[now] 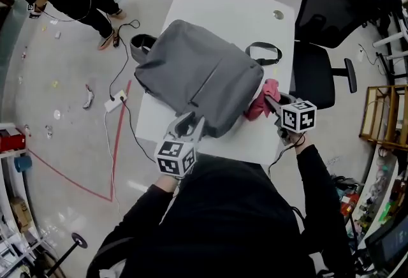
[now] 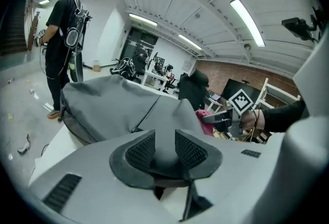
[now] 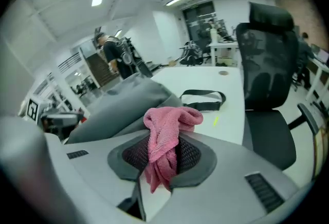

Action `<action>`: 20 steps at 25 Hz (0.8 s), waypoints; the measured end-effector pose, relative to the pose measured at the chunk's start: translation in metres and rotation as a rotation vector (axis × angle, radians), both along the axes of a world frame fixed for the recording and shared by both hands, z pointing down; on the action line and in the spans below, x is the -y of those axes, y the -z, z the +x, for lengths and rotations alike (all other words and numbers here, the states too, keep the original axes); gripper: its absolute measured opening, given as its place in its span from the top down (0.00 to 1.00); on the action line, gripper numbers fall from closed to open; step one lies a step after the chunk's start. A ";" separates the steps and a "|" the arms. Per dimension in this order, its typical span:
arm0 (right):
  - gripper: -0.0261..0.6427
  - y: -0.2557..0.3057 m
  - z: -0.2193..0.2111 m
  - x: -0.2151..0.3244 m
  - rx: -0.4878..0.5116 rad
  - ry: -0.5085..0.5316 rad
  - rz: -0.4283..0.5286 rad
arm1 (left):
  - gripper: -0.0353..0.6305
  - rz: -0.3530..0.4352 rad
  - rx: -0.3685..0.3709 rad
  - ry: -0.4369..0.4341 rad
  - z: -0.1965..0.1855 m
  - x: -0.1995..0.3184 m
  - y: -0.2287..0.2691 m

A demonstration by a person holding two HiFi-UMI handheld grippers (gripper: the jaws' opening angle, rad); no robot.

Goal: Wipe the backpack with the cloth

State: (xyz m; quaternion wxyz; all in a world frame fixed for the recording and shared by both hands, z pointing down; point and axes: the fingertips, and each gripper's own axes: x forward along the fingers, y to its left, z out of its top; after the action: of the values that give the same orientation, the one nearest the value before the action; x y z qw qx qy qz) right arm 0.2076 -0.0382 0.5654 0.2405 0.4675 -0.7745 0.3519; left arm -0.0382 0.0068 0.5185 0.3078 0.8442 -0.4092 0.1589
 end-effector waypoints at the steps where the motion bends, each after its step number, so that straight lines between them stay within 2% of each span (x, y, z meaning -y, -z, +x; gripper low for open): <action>1: 0.80 0.005 0.013 0.012 0.020 -0.075 0.010 | 0.75 -0.009 0.003 -0.002 -0.002 0.000 -0.003; 3: 0.80 0.014 0.028 0.030 0.058 -0.162 0.045 | 0.75 -0.022 0.017 0.005 -0.006 0.000 -0.009; 5: 0.80 0.017 0.035 0.040 0.075 -0.183 0.081 | 0.75 -0.021 0.035 0.022 -0.007 0.002 -0.009; 7: 0.80 0.015 0.035 0.037 0.095 -0.166 0.091 | 0.75 -0.011 0.050 0.044 -0.001 0.003 -0.005; 9: 0.80 0.009 0.018 0.022 0.139 -0.098 0.085 | 0.75 0.001 0.073 0.074 0.007 0.005 0.002; 12: 0.80 0.004 -0.049 -0.020 0.247 0.120 0.068 | 0.75 0.006 0.133 0.169 0.008 0.003 0.011; 16: 0.80 0.001 -0.127 -0.110 0.361 0.509 0.000 | 0.75 0.005 0.154 0.308 0.025 -0.010 0.024; 20: 0.80 -0.002 -0.173 -0.183 0.371 0.903 0.034 | 0.75 0.038 0.207 0.326 0.043 -0.027 0.034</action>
State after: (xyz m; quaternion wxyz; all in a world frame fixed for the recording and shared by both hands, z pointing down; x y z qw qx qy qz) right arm 0.0344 0.1444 0.5678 0.2194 0.0183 -0.9353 0.2771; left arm 0.0050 0.0340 0.4841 0.2699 0.7516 -0.5727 0.1851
